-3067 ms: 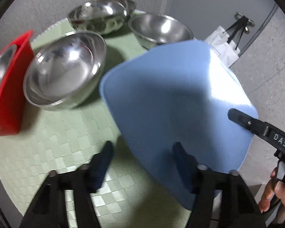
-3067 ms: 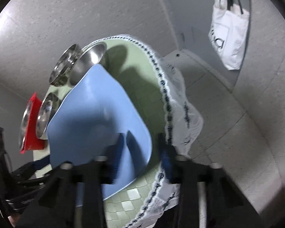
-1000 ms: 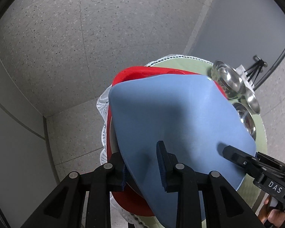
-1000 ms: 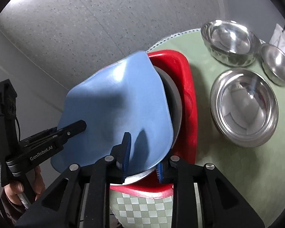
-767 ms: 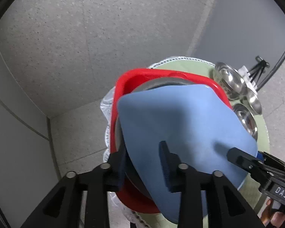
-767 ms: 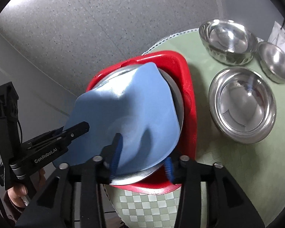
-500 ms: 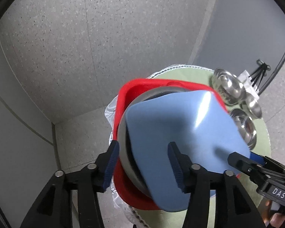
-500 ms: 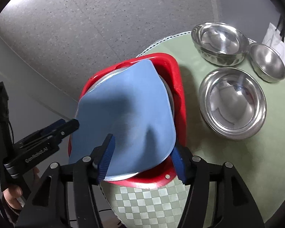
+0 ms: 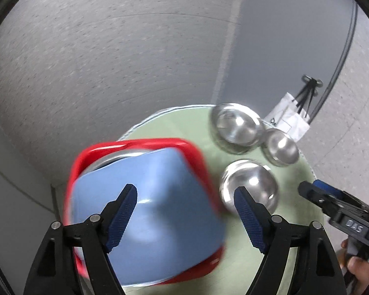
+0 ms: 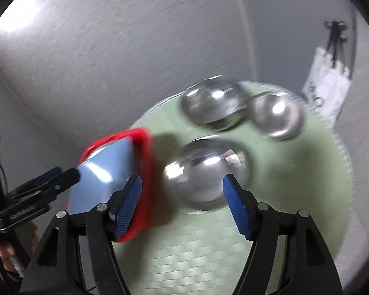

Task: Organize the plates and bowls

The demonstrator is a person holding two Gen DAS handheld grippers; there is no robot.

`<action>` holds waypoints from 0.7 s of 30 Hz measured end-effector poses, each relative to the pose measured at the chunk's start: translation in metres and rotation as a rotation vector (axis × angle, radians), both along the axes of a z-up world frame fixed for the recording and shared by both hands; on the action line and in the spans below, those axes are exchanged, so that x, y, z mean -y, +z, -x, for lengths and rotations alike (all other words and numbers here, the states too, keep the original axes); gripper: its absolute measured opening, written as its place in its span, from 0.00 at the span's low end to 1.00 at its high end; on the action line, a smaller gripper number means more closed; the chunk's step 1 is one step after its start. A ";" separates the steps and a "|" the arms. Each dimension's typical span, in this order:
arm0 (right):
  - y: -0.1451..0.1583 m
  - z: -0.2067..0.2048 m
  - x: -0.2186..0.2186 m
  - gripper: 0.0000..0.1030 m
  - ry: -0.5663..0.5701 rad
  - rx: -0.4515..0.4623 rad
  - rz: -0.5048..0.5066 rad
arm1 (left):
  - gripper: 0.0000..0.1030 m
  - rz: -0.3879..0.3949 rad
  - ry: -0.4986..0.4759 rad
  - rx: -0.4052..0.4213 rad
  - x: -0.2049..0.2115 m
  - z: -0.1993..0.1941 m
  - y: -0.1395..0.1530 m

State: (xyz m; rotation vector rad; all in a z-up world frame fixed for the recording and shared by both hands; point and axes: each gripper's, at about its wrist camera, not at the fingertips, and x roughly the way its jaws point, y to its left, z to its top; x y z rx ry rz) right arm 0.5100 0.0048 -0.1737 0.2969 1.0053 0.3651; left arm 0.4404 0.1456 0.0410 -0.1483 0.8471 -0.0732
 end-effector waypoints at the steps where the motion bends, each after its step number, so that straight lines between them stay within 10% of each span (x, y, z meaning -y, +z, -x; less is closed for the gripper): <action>1: -0.007 -0.009 0.012 0.68 -0.006 -0.019 0.002 | 0.75 -0.016 -0.004 -0.003 0.012 -0.008 -0.002; 10: -0.091 -0.069 0.026 0.69 0.153 -0.199 -0.055 | 0.75 -0.279 0.012 -0.119 0.101 -0.067 -0.032; 18: -0.129 -0.093 0.028 0.12 0.286 -0.269 -0.139 | 0.75 -0.310 0.055 -0.216 0.123 -0.090 -0.061; 21: -0.139 -0.097 0.039 0.07 0.317 -0.287 -0.172 | 0.74 -0.299 0.045 -0.237 0.131 -0.097 -0.072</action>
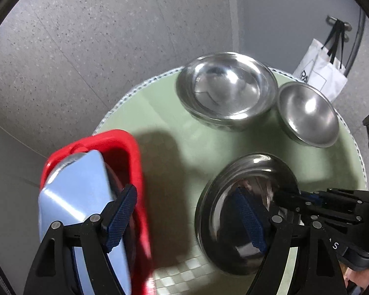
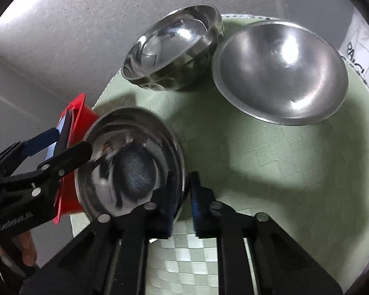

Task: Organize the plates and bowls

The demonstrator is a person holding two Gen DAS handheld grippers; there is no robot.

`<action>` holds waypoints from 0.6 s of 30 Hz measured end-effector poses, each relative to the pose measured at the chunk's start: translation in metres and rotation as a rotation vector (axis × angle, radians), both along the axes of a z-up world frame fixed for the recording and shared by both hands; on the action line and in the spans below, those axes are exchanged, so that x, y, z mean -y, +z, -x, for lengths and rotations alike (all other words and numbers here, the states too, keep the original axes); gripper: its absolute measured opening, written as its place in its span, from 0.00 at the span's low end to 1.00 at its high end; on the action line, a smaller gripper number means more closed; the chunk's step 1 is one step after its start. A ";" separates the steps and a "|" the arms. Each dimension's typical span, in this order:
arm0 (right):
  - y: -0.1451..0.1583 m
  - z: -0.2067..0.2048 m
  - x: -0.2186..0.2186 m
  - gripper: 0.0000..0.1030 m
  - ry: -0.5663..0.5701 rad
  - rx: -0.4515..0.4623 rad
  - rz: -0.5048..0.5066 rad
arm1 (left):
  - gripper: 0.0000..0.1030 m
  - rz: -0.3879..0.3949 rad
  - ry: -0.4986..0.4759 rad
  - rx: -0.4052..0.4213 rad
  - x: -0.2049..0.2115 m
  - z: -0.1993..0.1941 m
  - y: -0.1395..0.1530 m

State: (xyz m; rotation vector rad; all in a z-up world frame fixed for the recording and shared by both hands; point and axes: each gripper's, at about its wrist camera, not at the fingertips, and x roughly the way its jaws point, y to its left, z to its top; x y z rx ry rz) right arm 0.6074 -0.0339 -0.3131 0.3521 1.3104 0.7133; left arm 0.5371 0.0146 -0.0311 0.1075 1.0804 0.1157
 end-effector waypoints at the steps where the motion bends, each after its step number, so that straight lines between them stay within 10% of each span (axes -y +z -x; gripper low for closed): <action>1: 0.000 0.001 0.003 0.07 0.004 -0.005 -0.017 | 0.71 0.007 -0.004 -0.010 0.003 -0.001 -0.003; 10: -0.006 -0.011 0.021 0.06 0.020 -0.018 -0.082 | 0.16 0.056 -0.017 -0.099 0.014 -0.021 -0.045; 18: 0.018 -0.012 0.046 0.06 0.029 0.023 -0.076 | 0.13 0.129 -0.025 -0.014 0.010 -0.034 -0.036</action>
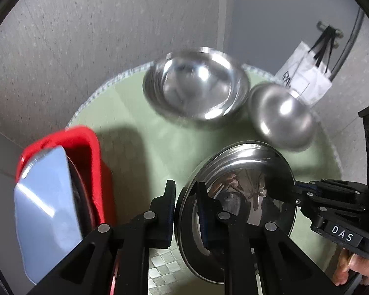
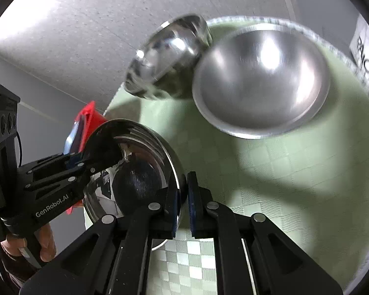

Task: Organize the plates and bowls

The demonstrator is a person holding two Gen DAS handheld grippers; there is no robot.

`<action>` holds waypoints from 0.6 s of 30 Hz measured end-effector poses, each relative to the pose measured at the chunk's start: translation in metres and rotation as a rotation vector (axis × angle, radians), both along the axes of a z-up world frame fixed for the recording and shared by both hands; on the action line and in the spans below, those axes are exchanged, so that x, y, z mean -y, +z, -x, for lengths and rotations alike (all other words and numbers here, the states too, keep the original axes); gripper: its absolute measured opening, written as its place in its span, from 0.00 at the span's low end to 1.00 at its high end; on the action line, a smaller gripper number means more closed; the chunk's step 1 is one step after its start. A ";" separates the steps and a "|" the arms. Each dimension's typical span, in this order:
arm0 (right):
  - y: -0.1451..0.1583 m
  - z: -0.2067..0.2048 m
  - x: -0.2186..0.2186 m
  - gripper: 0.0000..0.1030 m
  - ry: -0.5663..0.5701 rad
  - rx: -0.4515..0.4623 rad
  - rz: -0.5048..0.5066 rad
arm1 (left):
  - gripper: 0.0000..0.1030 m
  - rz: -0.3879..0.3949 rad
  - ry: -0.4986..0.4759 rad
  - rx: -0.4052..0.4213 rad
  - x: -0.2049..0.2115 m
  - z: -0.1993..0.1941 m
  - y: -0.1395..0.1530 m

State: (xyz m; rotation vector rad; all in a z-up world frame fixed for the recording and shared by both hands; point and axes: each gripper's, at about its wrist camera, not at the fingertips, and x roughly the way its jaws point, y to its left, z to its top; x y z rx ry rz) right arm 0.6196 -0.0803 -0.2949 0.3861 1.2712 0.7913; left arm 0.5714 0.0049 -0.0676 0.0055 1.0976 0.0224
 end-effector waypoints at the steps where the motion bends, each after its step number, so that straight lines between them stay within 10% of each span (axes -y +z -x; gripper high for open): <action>1: 0.008 -0.001 0.002 0.07 0.000 0.015 0.000 | 0.13 0.007 0.000 0.017 0.000 -0.002 0.003; 10: 0.084 -0.054 0.007 0.07 0.009 0.210 0.034 | 0.13 0.071 0.027 0.152 -0.024 -0.065 0.026; 18: 0.083 -0.110 -0.020 0.07 0.029 0.211 0.114 | 0.13 0.114 0.092 0.101 -0.056 -0.146 -0.008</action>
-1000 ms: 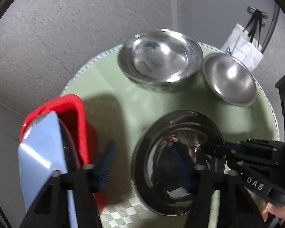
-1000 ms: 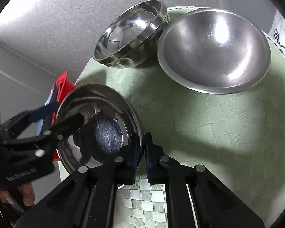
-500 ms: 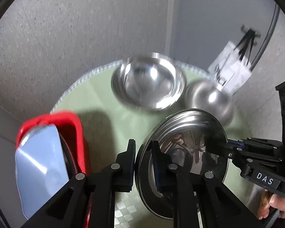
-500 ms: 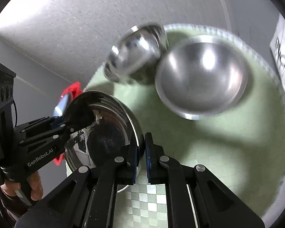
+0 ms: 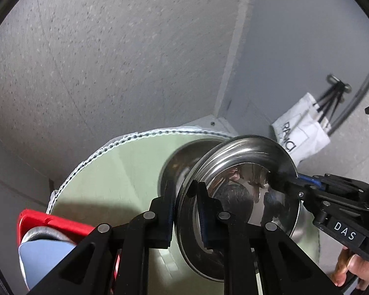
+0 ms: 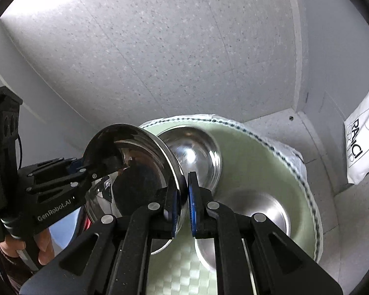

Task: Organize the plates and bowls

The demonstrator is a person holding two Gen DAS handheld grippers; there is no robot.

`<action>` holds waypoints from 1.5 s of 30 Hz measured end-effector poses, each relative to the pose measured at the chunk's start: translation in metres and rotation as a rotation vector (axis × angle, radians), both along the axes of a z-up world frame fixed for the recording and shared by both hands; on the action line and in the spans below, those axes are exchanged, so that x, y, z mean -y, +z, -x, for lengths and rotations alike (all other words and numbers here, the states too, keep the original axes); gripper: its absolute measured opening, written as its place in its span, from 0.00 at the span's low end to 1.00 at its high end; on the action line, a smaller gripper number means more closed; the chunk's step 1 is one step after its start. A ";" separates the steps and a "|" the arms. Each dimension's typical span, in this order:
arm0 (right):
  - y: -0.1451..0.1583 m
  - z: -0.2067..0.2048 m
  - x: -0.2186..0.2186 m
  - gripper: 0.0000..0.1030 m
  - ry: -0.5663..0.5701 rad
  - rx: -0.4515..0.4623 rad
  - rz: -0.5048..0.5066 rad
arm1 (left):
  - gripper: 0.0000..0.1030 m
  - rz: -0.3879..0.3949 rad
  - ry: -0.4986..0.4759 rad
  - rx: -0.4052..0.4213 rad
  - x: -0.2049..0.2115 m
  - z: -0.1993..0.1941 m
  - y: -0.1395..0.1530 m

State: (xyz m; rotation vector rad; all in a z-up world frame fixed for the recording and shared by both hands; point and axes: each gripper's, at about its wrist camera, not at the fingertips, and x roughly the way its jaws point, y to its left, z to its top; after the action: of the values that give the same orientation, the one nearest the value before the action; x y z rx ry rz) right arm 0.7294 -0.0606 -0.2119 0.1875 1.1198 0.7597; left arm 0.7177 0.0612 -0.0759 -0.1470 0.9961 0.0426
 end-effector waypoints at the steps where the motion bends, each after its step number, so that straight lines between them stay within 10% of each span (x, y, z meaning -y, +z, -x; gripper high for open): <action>1: -0.006 -0.007 -0.003 0.07 0.007 -0.014 0.014 | 0.14 -0.002 0.005 -0.013 -0.003 -0.009 -0.006; 17: -0.053 -0.046 -0.058 0.07 0.041 -0.093 0.144 | 0.24 -0.068 0.006 -0.093 0.003 -0.095 -0.067; 30: -0.059 -0.049 -0.069 0.11 0.039 -0.068 0.194 | 0.65 -0.063 0.061 -0.056 0.023 -0.091 -0.072; 45: -0.049 -0.042 -0.071 0.24 0.039 -0.087 0.230 | 0.66 -0.078 0.094 -0.075 0.020 -0.057 -0.069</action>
State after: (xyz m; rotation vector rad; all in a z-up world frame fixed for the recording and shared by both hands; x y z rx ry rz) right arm 0.7711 0.0099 -0.2607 0.0050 1.2872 0.6560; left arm 0.7747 0.0413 -0.1449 -0.1214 1.0601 0.1736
